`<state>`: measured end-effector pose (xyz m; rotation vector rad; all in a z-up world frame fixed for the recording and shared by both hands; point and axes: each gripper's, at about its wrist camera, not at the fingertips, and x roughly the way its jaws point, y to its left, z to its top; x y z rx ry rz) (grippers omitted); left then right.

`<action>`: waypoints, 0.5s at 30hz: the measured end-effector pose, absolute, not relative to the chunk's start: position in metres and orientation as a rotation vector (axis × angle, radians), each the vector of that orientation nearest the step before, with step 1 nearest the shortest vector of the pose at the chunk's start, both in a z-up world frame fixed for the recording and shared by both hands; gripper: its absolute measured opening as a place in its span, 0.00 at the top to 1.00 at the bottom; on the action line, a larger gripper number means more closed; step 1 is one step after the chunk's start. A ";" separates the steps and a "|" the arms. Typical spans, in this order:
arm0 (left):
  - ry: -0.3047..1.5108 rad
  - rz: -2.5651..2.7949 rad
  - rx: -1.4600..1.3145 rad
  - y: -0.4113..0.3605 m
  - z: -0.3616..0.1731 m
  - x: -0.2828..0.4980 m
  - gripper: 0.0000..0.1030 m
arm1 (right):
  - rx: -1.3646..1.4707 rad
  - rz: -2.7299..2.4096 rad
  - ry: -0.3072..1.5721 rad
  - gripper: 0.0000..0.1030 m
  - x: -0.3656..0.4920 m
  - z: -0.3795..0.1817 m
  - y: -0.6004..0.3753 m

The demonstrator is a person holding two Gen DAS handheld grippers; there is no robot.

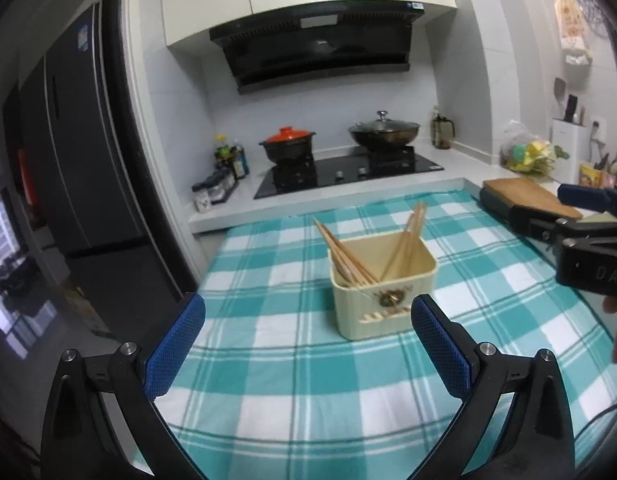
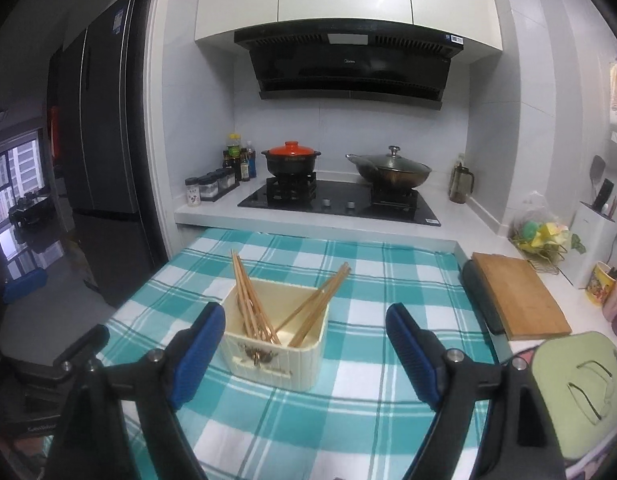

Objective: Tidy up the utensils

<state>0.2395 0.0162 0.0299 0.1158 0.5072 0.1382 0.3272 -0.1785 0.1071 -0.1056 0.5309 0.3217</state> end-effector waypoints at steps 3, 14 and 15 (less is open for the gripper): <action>0.591 0.084 0.035 0.020 0.029 0.218 0.00 | -0.078 0.275 0.569 0.18 0.291 0.097 -0.187; 0.555 0.106 -0.035 0.019 0.040 0.178 0.00 | -0.084 0.257 0.515 0.18 0.200 0.097 -0.199; 0.558 0.107 -0.042 0.020 0.040 0.179 0.00 | -0.087 0.259 0.506 0.18 0.198 0.099 -0.199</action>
